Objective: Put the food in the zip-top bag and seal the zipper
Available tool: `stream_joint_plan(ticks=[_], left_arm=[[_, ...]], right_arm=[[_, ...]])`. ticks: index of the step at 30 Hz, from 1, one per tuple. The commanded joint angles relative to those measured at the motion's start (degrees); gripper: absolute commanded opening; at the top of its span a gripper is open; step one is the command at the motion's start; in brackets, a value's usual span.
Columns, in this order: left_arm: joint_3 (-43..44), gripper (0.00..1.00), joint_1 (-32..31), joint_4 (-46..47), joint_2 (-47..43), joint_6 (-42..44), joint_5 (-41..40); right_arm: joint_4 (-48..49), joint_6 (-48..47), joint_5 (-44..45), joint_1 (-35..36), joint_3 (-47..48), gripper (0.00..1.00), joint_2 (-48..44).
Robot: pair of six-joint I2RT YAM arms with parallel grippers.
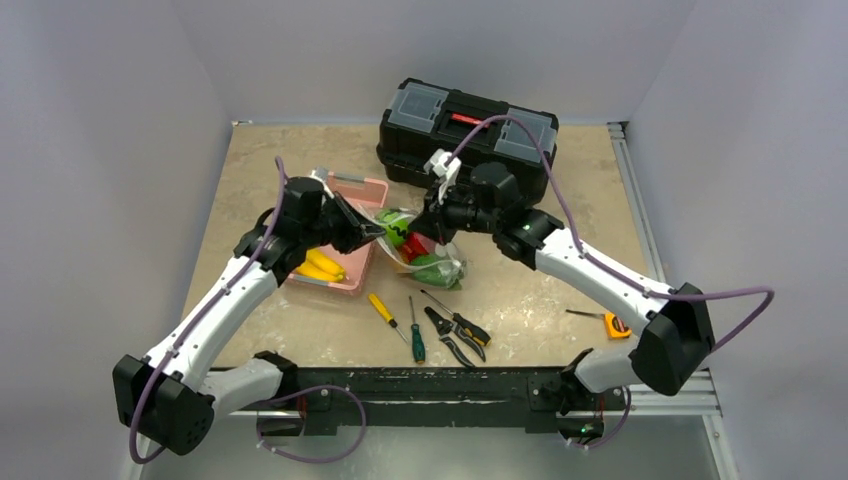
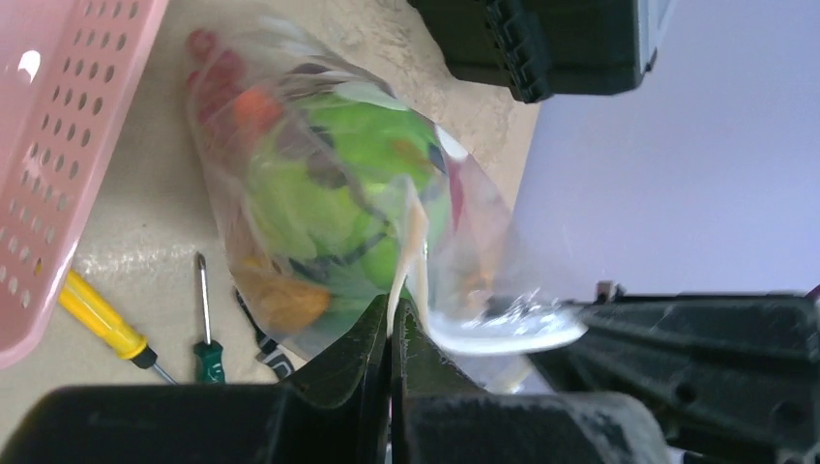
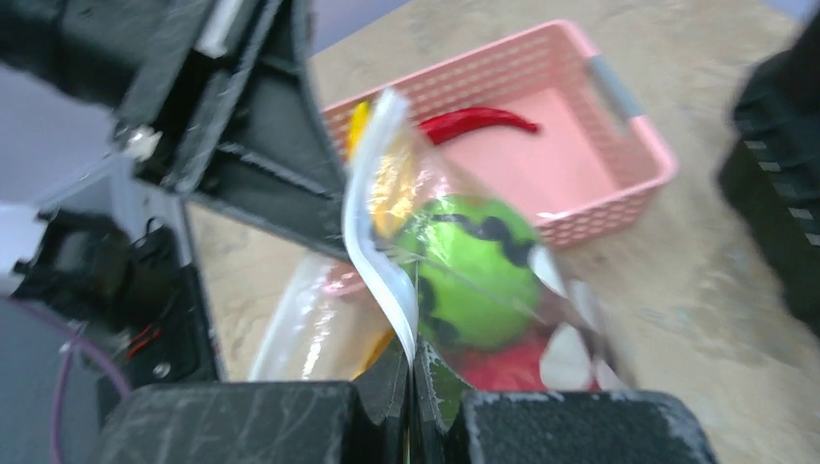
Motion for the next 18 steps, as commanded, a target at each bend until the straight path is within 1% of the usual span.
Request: stream_joint_plan(ticks=[1,4,7,9,13,16,18], left_arm=[[-1.2,0.0,0.4,6.5,0.4,-9.0,-2.6],[-0.4,0.0,0.4,6.9,1.5,-9.8,-2.0],[-0.5,0.0,0.4,7.1,1.9,-10.4,-1.5],[-0.9,0.0,0.4,7.1,1.8,-10.6,-1.4],[-1.7,0.0,0.4,6.8,1.5,-10.7,-1.5],[-2.7,0.0,0.4,6.8,1.1,-10.7,-1.2],[-3.3,0.0,0.4,6.7,0.8,-10.6,-1.1]], right_arm=[[4.3,-3.6,-13.3,2.4,-2.5,0.0,2.3],[3.0,-3.7,-9.8,2.7,-1.5,0.0,2.9],[1.0,-2.5,-4.4,2.7,0.2,0.01,2.9],[0.0,-1.5,-1.3,2.7,0.9,0.11,2.9],[0.0,2.3,0.2,2.6,-0.3,0.38,1.0],[2.0,5.4,1.1,2.6,-3.3,0.57,-3.2],[4.3,6.9,3.4,2.6,-6.1,0.67,-7.1]])
